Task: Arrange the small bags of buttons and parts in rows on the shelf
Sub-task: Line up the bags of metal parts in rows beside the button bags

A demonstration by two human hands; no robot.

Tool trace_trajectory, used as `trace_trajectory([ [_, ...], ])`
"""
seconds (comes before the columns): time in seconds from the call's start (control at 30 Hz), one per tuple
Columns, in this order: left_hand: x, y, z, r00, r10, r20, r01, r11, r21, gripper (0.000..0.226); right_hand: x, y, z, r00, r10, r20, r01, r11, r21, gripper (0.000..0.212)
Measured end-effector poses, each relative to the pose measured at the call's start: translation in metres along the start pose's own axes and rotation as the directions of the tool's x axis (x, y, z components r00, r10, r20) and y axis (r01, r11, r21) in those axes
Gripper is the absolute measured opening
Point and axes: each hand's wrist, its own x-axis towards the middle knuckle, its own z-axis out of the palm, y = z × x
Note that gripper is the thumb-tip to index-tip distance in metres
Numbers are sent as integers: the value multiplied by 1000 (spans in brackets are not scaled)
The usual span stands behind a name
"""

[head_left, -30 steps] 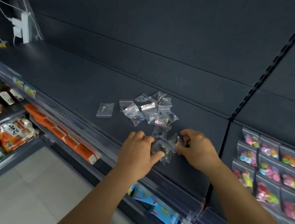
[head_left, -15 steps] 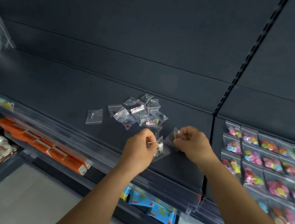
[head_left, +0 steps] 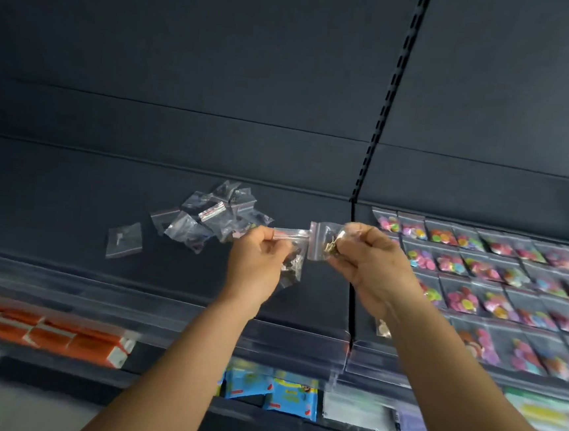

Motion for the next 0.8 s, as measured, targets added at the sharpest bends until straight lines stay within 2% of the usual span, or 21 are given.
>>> trace_trajectory([
  [0.1, -5, 6, 25, 998, 12, 66, -14, 999, 39, 10, -7, -11, -9, 999, -47, -16, 47, 999, 18, 26],
  [0.17, -9, 13, 43, 993, 28, 111, -34, 998, 49, 12, -13, -16, -17, 995, -91, -46, 89, 995, -50, 24],
  [0.3, -16, 31, 78, 985, 25, 173, -23, 1000, -16, 17, -20, -21, -46, 966, -157, -203, 116, 972, -203, 22],
  [0.57, -46, 56, 158, 945, -5, 327, 36, 995, -89, 14, -34, -36, -129, 917, -159, -365, 113, 983, -144, 22],
  [0.67, -66, 68, 194, 931, 40, 363, -7, 996, -93, 19, -39, -46, -169, 909, -170, -381, 133, 984, -123, 17],
  [0.8, -92, 84, 248, 933, 51, 357, -14, 994, -104, 5, -55, -63, -227, 936, -181, -301, 140, 978, -154, 8],
])
